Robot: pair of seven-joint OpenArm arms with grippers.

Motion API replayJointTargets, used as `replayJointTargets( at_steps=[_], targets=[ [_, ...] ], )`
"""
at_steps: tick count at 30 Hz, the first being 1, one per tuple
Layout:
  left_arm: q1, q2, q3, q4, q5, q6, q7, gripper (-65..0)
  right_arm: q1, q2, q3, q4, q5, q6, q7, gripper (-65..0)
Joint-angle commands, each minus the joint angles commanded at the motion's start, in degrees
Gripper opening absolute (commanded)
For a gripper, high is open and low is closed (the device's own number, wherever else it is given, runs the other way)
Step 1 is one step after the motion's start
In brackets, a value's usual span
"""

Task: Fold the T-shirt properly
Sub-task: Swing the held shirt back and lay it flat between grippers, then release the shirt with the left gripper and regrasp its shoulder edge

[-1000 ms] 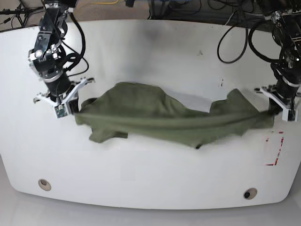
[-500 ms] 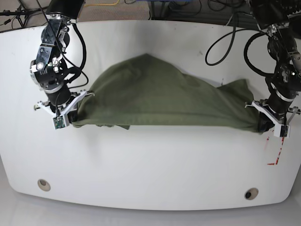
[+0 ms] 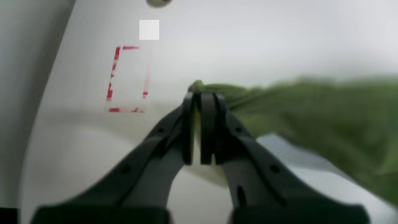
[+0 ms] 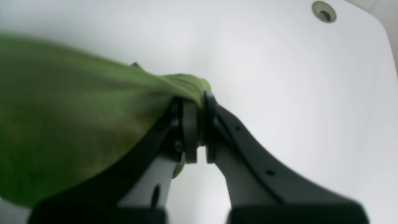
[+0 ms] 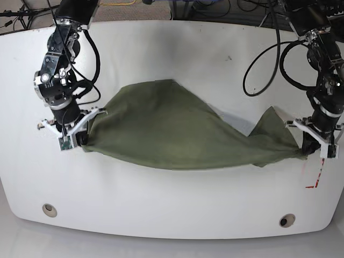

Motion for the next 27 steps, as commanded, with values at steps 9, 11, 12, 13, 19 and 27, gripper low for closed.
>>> replayJointTargets(
  at_steps=[9, 11, 12, 13, 19, 27],
  targets=[
    [-1.32, 1.23, 2.90, -0.97, -0.18, 0.00, -0.09, -62.8, 3.08, -0.44, -2.73, -2.02, -0.44, -0.18, 0.09, -62.1],
    [2.20, 2.37, 1.85, 1.32, 0.26, 0.00, -0.35, -62.8, -1.23, -0.35, -2.02, -0.18, -0.44, 0.00, 1.05, -62.1],
    [2.73, 2.90, 1.58, 1.14, -0.09, 0.00, -0.35, -62.9, -1.58, -0.35, -1.76, -0.44, -0.26, 0.00, 2.11, -62.1],
    [2.29, 3.69, 1.49, 1.05, -0.35, 0.00, -0.35, -62.9, -1.23, -0.35, -1.67, -0.62, -0.18, 0.00, 3.08, -62.1],
    [-2.46, 4.75, 2.46, -0.18, 2.64, 0.00, -0.44, -62.8, 1.76, -0.53, -1.85, -3.25, -0.44, -0.44, 4.22, -62.1],
    [2.73, 5.45, 2.73, 0.53, 3.69, 0.00, -9.23, -62.9, -2.73, -0.26, -1.41, -2.20, -0.53, -0.26, 9.93, -62.3]
  ],
)
